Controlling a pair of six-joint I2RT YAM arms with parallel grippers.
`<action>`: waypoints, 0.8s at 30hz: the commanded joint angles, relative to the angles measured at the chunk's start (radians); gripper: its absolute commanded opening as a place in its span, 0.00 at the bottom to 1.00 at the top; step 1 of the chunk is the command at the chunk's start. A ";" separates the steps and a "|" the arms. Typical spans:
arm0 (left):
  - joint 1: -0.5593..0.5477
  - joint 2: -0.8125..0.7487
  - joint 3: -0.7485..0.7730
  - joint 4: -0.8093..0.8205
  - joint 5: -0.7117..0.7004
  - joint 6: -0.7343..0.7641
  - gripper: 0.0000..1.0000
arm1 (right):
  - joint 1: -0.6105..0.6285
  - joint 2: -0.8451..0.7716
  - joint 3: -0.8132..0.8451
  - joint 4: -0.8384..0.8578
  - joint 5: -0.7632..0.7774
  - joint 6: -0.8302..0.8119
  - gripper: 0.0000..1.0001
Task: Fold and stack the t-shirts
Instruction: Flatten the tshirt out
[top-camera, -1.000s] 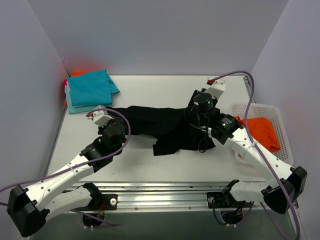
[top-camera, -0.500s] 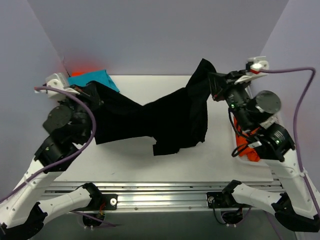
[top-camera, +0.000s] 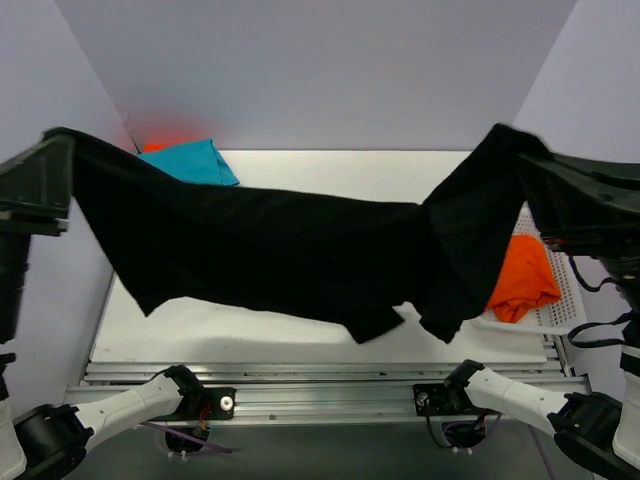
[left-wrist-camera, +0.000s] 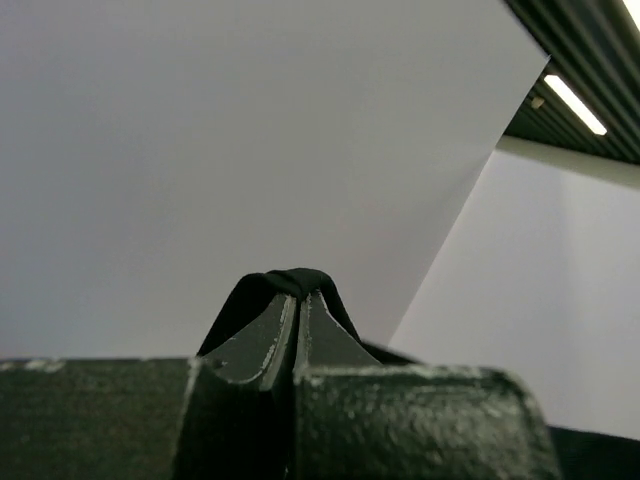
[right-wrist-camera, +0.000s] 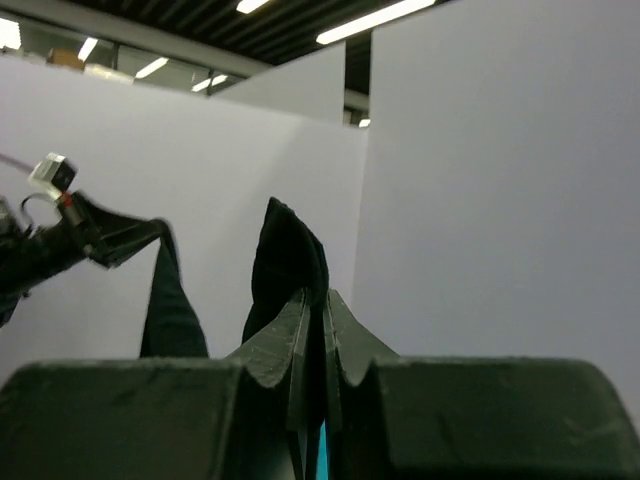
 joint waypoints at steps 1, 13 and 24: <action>0.018 0.056 0.135 -0.064 0.057 0.072 0.02 | 0.000 0.097 0.162 -0.014 0.116 -0.016 0.00; 0.123 0.139 -0.388 0.246 -0.276 0.042 0.02 | -0.088 0.430 -0.124 0.132 0.599 -0.181 0.00; 0.593 1.028 -0.401 0.351 0.129 -0.389 0.02 | -0.395 1.201 -0.133 0.281 0.415 0.101 0.57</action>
